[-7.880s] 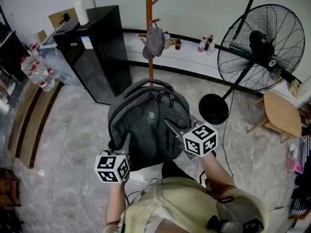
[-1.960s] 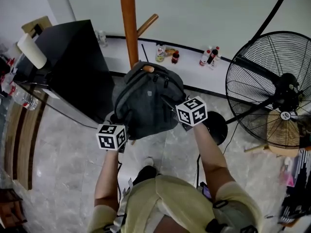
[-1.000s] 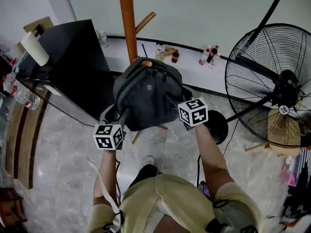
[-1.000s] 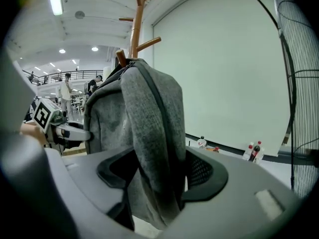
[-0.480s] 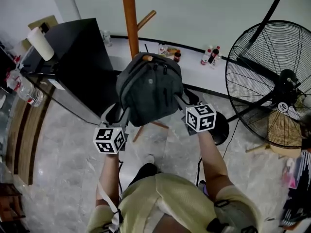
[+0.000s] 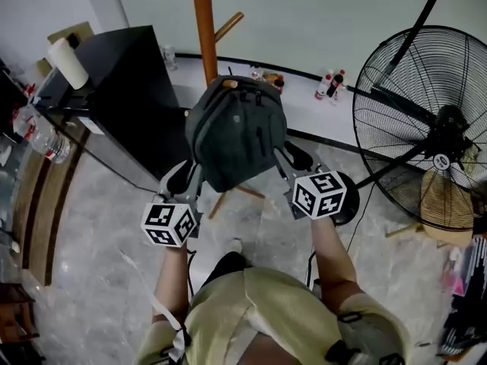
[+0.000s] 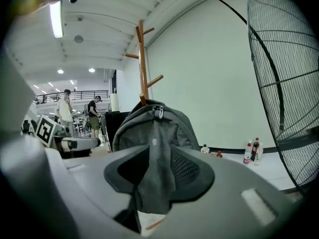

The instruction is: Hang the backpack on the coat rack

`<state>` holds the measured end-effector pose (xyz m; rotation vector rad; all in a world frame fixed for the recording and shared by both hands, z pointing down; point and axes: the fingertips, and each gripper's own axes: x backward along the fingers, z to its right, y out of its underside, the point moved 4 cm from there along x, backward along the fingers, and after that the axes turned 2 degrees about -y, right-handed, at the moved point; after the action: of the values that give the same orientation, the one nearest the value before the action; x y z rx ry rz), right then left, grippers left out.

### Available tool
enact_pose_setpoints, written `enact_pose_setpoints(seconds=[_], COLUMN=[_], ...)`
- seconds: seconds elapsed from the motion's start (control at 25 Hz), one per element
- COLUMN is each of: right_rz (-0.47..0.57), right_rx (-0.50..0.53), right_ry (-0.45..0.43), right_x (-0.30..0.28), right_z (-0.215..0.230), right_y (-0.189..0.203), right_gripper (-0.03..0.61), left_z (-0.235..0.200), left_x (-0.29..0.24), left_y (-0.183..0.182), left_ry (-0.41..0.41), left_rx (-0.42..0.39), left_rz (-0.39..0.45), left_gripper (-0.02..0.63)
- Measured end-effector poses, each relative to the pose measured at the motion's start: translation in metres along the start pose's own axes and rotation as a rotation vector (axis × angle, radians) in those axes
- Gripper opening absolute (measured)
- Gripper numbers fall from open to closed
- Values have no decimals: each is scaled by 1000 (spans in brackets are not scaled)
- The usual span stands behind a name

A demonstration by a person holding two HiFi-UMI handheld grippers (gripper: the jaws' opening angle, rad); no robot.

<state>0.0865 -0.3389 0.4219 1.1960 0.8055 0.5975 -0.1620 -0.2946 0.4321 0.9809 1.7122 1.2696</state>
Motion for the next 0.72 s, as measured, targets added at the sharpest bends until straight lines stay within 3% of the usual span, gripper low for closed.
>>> enact_pose_setpoints(seconds=[0.2,0.36,0.56,0.72], right_rz=[28,66,77,62], right_rx=[9,18,38,17], right_ry=[-29,-16,25,10], right_x=[12,26,37,41], right_z=[-15,-19,-23,-28], right_y=[-9,-17,-21,-19], right_gripper=[99,10,3,3], left_z=[9,13,15,19], left_x=[14,26,37,41], left_y=[-15,-23,-26,-24], left_ry=[-2,-22,-34,-32], left_rx=[-15,-28,-24,-25], left_rz=[26,42,48,42], left_gripper=[28,-2,-2,-2])
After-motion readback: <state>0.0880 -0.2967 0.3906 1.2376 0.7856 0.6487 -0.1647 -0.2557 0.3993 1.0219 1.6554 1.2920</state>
